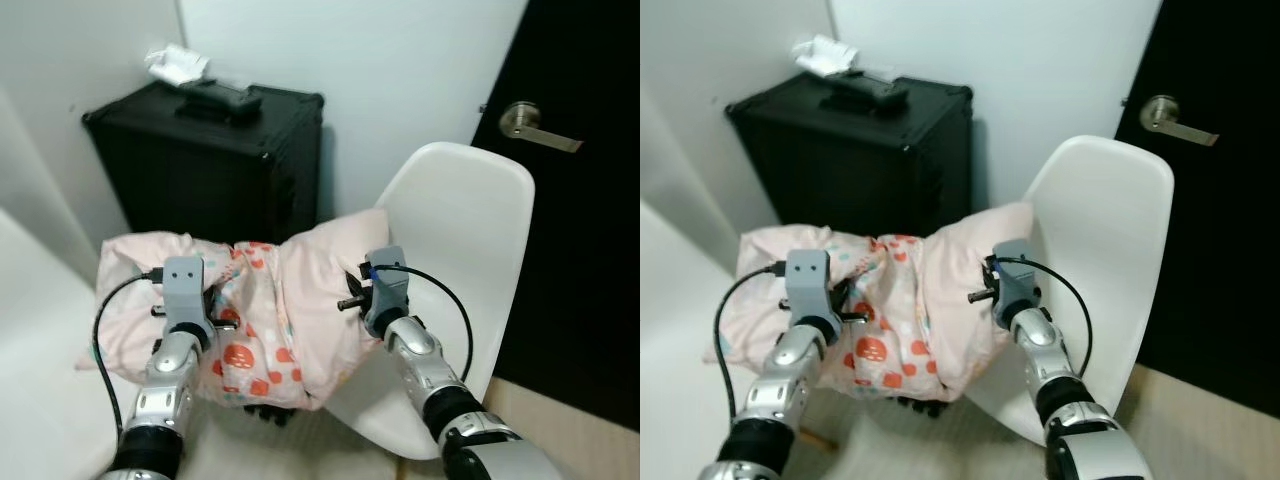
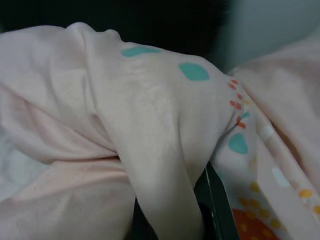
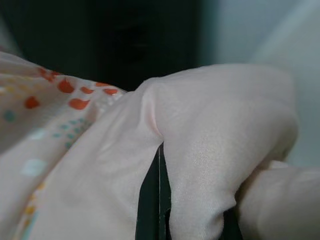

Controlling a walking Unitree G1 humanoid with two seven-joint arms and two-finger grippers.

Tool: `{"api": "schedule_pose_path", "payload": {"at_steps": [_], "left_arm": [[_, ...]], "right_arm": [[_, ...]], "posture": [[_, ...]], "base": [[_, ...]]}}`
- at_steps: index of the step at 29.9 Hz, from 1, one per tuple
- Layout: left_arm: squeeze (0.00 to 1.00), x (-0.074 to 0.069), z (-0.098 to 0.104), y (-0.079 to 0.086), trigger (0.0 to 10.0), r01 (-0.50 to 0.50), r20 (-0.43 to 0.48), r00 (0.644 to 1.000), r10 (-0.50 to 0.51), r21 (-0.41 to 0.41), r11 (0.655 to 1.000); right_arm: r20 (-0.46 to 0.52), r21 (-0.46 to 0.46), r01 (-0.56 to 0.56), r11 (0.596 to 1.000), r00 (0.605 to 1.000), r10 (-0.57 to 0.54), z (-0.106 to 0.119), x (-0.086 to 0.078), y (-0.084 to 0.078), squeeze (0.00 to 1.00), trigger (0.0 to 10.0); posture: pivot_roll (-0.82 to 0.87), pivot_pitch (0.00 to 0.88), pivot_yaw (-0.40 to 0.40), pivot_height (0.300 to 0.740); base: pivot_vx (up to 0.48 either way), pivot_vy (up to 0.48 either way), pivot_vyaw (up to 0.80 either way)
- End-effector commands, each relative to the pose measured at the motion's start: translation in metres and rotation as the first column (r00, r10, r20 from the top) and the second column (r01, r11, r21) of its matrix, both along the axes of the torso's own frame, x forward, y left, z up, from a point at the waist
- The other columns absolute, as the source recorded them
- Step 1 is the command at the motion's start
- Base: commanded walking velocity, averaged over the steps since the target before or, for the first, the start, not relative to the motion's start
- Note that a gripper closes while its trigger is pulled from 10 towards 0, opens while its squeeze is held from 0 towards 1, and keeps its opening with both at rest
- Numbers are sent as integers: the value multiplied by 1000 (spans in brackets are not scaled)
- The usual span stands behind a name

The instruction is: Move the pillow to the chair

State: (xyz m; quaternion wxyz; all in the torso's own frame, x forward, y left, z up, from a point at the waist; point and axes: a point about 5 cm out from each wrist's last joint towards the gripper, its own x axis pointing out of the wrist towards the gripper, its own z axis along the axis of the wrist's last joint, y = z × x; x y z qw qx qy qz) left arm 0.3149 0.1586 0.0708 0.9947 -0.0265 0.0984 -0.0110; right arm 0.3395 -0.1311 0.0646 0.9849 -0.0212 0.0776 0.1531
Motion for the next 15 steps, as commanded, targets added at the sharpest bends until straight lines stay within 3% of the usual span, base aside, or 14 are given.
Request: {"api": "schedule_pose_path", "payload": {"at_steps": [1, 15], "left_arm": [[0, 4, 8, -6, 10000, 38, 43, 998, -39, 2, 999], [0, 4, 7, -7, 10000, 48, 39, 998, -48, 6, 999]], "right_arm": [[45, 19, -41, 999, 998, 40, 10, 4, 14, 0, 10000], [38, 18, -8, 1000, 999, 7, 6, 2, 4, 0, 10000]], "posture": [[33, 0, -21, 734], [28, 0, -18, 734]], "base": [[330, 0, -800], [331, 0, -800]]}}
